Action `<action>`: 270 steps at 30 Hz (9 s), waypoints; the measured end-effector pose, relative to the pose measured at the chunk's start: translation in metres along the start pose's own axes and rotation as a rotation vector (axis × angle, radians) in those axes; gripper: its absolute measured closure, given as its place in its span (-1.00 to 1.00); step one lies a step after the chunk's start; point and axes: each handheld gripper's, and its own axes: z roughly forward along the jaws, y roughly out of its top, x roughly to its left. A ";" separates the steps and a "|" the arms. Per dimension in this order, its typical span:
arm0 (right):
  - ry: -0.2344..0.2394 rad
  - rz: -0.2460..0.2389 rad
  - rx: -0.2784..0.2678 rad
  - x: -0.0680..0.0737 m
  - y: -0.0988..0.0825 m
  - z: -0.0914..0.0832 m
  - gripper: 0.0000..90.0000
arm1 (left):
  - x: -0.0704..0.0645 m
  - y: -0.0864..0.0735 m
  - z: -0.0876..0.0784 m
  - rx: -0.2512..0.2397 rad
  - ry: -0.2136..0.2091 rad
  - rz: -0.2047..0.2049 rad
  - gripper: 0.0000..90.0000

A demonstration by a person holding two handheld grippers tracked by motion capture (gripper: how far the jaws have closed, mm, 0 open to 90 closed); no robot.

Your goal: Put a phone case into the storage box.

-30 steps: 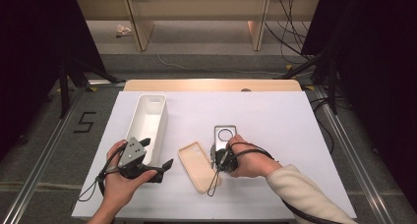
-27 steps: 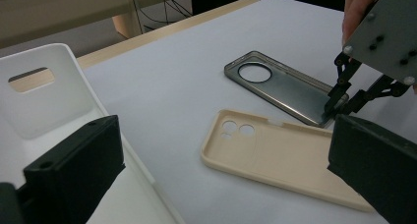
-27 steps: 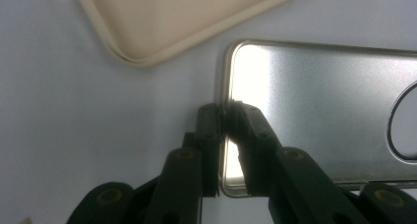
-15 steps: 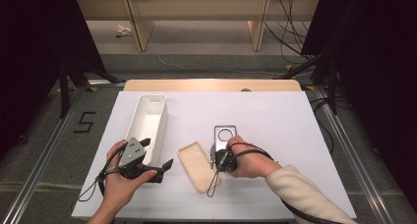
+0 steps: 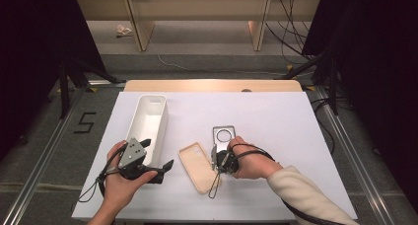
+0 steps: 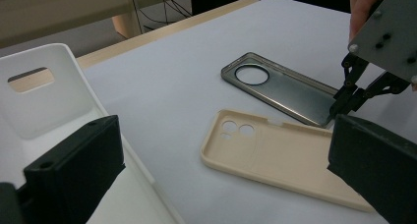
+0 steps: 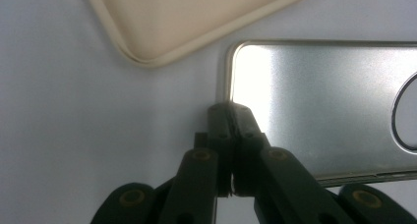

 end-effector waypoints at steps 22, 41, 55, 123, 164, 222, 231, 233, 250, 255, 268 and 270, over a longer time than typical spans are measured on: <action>-0.087 0.099 -0.144 -0.006 -0.030 -0.032 0.99 | 0.000 0.000 -0.001 -0.008 0.001 -0.005 -1.00; -0.153 0.106 -0.372 0.003 -0.054 -0.043 0.99 | -0.001 0.001 -0.001 -0.021 -0.006 -0.014 -0.96; -0.150 0.179 -0.574 0.019 -0.090 -0.049 0.99 | -0.005 0.004 0.002 -0.017 -0.013 -0.016 -0.94; -0.160 0.068 -0.605 0.046 -0.072 -0.050 0.99 | -0.028 0.123 0.163 0.296 -0.164 -0.242 -0.14; -0.165 0.053 -0.556 0.044 -0.065 -0.042 0.99 | -0.034 0.132 0.161 0.274 -0.286 -0.450 0.74; -0.162 0.546 -0.868 0.032 -0.110 -0.043 -0.47 | -0.001 0.134 0.109 0.050 -0.224 -0.286 0.82; -0.166 0.570 -0.877 0.034 -0.113 -0.043 -0.49 | 0.005 0.132 0.102 0.039 -0.213 -0.287 0.82; -0.166 0.579 -0.881 0.033 -0.114 -0.043 -0.50 | 0.007 0.132 0.101 0.036 -0.211 -0.286 0.82; -0.181 0.613 -0.894 0.033 -0.119 -0.043 -0.51 | 0.023 0.132 0.086 0.010 -0.188 -0.273 0.82; -0.187 0.615 -0.896 0.032 -0.120 -0.043 -0.52 | 0.027 0.132 0.082 0.006 -0.181 -0.272 0.82; -0.197 0.639 -0.908 0.031 -0.123 -0.044 -0.53 | 0.040 0.131 0.072 -0.008 -0.164 -0.268 0.82; -0.198 0.640 -0.910 0.031 -0.123 -0.043 -0.52 | 0.041 0.131 0.071 -0.010 -0.166 -0.271 0.82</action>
